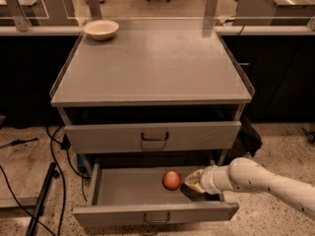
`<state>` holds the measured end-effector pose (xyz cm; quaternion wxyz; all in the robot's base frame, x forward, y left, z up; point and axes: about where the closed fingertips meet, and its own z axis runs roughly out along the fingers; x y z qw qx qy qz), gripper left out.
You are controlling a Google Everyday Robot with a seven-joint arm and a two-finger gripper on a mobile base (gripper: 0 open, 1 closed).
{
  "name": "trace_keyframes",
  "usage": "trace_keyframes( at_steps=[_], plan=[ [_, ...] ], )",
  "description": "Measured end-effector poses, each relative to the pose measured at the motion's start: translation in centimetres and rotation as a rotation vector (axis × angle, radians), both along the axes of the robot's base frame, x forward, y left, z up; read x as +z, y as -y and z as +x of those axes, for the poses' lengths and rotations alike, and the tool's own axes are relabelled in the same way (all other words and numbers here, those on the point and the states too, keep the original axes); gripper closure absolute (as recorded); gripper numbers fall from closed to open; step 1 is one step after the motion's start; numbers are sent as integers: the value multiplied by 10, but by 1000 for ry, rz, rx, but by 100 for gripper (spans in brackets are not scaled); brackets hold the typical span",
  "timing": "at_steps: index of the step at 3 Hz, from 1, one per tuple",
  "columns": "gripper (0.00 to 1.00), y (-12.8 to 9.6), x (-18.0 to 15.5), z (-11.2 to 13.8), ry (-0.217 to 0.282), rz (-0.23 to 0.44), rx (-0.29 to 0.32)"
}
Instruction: Pick apple from middle drawer and place on counter
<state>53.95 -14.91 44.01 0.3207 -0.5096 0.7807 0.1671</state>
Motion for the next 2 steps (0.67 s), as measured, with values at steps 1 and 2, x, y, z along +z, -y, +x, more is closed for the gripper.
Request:
trace_keyframes(
  at_steps=[1,2],
  plan=[
    [53,-16,-12,9,3,29,22],
    [42,-29,-22,17,2,54,35]
  ],
)
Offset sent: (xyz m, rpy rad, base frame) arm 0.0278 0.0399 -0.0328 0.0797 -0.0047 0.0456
